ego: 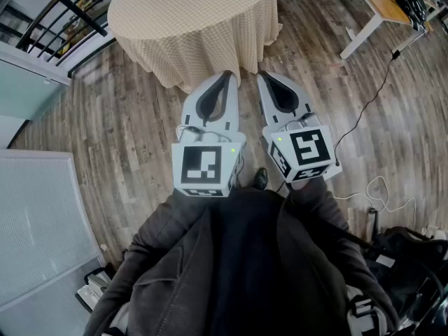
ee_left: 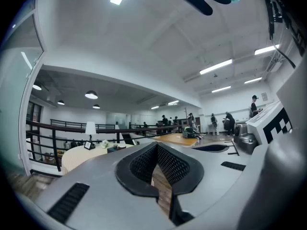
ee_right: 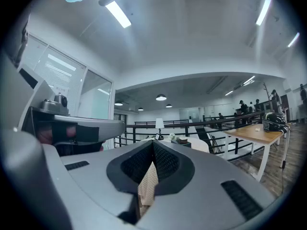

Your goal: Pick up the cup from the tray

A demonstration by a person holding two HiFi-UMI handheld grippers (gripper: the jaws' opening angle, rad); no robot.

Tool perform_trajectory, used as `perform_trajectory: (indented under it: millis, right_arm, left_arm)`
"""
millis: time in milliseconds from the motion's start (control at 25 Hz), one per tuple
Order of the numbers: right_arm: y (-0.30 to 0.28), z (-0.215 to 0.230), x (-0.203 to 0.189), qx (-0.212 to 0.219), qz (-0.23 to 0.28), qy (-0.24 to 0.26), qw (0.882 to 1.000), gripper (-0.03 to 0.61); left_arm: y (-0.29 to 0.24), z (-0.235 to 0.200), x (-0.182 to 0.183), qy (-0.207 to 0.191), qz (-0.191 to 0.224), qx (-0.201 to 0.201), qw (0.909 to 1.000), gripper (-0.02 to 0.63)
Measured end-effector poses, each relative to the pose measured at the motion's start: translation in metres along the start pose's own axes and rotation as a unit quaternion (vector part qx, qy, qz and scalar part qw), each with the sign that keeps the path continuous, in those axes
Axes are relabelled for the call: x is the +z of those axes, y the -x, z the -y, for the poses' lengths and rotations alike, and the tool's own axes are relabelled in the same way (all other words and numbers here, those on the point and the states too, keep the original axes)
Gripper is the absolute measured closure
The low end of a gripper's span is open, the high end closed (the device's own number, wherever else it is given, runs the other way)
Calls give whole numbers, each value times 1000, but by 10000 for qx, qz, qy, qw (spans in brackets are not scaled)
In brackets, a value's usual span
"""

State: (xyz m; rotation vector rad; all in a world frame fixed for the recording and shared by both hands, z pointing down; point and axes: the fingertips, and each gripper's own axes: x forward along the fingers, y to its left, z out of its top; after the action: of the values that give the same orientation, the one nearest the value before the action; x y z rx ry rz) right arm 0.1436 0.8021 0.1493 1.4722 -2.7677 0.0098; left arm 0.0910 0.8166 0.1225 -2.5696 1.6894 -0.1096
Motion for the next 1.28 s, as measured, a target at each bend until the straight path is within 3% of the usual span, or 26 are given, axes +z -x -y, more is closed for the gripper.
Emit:
perform_trajectory:
  millis: [520,760,960,1280]
  right_arm:
    - [14,33,-9,151,20,-109,9998,575]
    - [20,48,-14,428,200,-259,9985,575]
    - [11,47,-14,682,150,-347,9970,575]
    - [-25,68,-32,478,-69,-545,9973,575]
  left_arm:
    - [-19,35,-4,-119,-125,111,9998,607]
    - [-30,53,-10,-152,-131,335,9992,607]
    - [-39,45,-17,-192,-331,458,9982,607]
    - [-60,13,-30,-168,-467,437,9978,607]
